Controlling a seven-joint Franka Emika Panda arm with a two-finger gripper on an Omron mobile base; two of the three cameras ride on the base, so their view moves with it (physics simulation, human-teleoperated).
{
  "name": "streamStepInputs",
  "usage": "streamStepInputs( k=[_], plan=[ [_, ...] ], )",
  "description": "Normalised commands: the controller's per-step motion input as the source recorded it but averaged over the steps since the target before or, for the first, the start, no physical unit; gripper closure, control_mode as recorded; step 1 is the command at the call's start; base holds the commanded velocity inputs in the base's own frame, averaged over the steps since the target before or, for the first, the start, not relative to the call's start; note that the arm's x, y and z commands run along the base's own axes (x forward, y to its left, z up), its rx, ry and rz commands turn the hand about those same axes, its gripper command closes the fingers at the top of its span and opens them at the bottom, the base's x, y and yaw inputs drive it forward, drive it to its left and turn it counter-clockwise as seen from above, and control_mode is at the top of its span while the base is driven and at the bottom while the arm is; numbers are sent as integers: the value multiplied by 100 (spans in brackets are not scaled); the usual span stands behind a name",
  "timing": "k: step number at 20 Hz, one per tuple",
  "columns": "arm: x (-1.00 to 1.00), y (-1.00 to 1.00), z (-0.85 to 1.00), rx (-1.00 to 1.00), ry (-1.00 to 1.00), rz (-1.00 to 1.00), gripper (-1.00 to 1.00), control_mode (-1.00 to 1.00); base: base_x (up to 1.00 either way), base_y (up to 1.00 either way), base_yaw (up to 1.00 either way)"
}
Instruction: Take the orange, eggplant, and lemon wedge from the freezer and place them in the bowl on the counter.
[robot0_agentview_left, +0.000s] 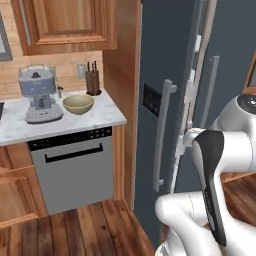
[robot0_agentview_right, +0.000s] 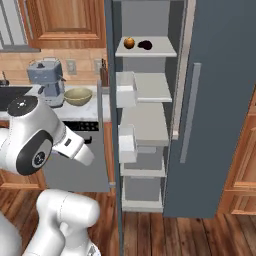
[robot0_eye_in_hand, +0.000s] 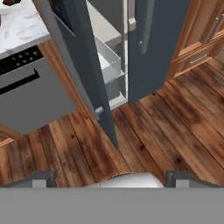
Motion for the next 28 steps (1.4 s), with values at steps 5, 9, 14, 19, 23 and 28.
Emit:
streamStepInputs(
  k=[5,9,14,19,23,28],
  plan=[
    [0,0,0,0,0,0,-100,100,19,-90,7],
    [0,0,0,0,0,0,-100,100,47,-82,16],
    [0,0,0,0,0,0,-100,100,52,-32,17],
    [0,0,0,0,0,0,-100,100,65,0,18],
    [0,0,0,0,0,0,-100,100,61,-1,19],
    [0,0,0,0,0,0,-100,100,32,15,11]
  ],
)
